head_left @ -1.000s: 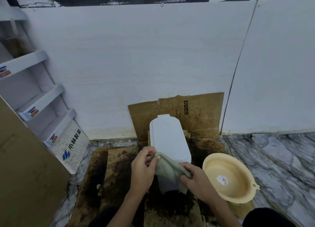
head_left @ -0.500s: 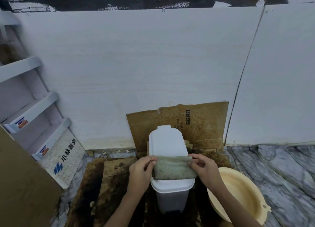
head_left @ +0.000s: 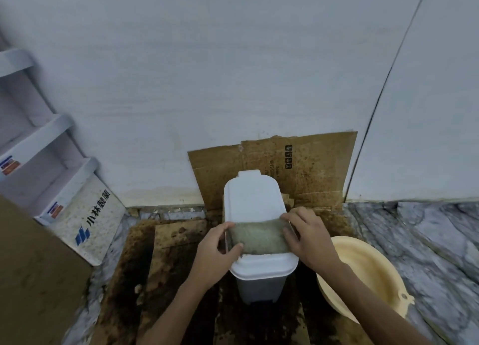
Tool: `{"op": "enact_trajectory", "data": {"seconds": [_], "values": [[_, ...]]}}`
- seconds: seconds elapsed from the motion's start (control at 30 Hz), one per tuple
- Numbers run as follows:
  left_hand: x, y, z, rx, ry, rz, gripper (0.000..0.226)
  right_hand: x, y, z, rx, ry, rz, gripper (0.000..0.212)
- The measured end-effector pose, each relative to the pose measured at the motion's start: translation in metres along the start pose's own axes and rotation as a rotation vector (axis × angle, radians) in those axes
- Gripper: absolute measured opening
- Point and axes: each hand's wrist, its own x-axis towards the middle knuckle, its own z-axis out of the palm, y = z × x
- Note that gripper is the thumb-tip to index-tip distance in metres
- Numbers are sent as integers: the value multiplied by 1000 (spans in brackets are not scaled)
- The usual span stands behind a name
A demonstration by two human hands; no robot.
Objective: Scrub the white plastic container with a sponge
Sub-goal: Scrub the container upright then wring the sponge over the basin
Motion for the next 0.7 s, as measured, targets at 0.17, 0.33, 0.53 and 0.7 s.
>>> {"op": "enact_trajectory", "data": {"seconds": [0.17,0.33,0.53,0.7], "values": [[-17,-9,21,-239,-132,-72,101,5,-22,10,9,-304,-267,37],[-17,-12,39,-323,-82,-76,138,1,-27,19,-147,-389,-324,40],[-9,-30,43,-305,-81,-32,129,11,-30,35,-63,-407,-344,45],[-5,-36,44,-243,-48,4,130,30,-21,44,-12,-474,-306,49]]}}
